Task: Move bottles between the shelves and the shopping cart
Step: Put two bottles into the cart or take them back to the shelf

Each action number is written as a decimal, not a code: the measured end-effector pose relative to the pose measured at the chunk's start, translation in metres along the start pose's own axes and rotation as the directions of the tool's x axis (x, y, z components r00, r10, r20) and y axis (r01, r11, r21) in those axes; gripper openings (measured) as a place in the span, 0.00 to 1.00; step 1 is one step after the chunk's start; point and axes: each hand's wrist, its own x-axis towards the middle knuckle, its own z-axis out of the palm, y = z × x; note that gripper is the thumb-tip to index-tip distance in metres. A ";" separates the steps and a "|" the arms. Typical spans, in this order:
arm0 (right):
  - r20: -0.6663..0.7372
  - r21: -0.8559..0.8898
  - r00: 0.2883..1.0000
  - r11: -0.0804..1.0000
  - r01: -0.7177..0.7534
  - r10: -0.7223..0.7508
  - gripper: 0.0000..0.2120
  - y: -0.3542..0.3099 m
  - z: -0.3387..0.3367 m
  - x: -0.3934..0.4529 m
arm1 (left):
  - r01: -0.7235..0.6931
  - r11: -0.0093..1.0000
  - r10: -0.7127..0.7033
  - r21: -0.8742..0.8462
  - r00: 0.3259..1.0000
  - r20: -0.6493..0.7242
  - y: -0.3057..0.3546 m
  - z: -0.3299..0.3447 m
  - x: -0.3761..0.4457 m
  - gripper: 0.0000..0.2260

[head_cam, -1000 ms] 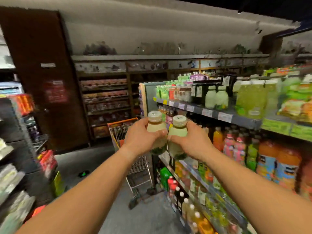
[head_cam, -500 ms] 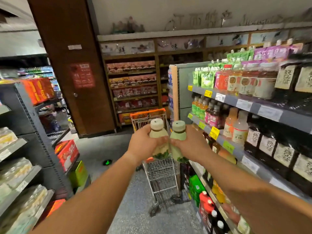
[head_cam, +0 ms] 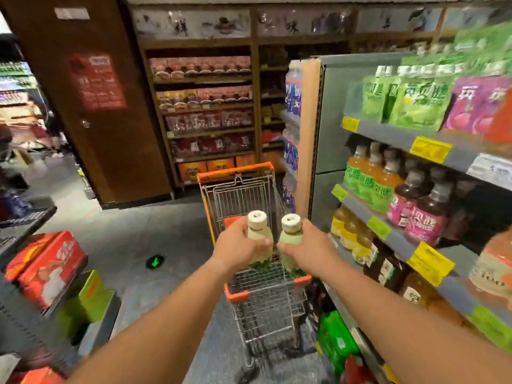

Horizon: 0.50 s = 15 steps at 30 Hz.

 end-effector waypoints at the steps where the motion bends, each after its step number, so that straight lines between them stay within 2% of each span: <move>1: 0.010 0.001 1.000 1.000 -0.018 0.018 0.21 0.007 0.012 0.025 | 0.013 1.000 -0.013 0.006 1.000 0.013 -0.010 0.001 0.028 0.19; 8: 0.089 -0.019 0.984 0.988 -0.156 0.157 0.26 0.057 0.094 0.186 | 0.167 0.985 -0.169 0.034 0.983 0.071 -0.089 0.020 0.199 0.26; 15: 0.170 -0.090 0.938 0.953 -0.289 0.301 0.30 0.144 0.206 0.343 | 0.339 0.940 -0.341 0.039 0.936 0.092 -0.200 0.085 0.360 0.28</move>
